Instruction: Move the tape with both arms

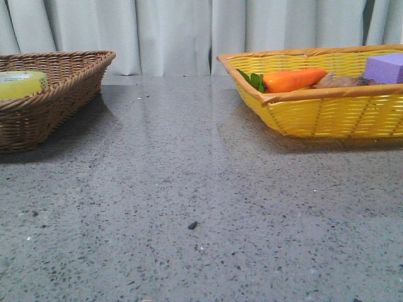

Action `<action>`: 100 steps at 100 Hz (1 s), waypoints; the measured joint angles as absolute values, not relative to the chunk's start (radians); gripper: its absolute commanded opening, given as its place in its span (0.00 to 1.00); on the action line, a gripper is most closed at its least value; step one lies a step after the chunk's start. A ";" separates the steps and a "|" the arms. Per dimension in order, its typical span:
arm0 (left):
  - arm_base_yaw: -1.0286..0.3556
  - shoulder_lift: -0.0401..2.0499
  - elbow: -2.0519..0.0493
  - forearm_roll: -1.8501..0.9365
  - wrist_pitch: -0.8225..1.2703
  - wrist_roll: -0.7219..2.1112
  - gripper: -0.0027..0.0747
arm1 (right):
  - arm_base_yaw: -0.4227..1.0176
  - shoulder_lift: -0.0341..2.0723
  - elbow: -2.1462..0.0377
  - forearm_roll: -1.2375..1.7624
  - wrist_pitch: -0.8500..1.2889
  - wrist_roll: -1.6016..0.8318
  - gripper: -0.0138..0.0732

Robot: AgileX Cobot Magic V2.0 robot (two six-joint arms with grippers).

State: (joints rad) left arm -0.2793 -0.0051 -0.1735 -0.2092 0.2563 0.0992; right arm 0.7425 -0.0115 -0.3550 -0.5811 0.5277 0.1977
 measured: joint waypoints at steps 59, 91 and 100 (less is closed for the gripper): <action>-0.279 0.000 -0.002 -0.211 0.099 0.102 0.01 | 0.743 -0.012 -0.278 -0.615 0.446 0.204 0.07; -0.271 -0.005 0.001 -0.211 0.089 0.102 0.01 | 0.743 -0.012 -0.278 -0.615 0.440 0.204 0.07; -0.242 -0.007 0.001 -0.211 0.125 0.102 0.01 | 0.743 -0.012 -0.278 -0.617 0.440 0.204 0.07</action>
State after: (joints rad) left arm -0.2422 -0.0066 0.0009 -0.2113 0.1252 0.1015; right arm 0.7425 -0.0120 -0.2775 -0.6173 0.4404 0.2045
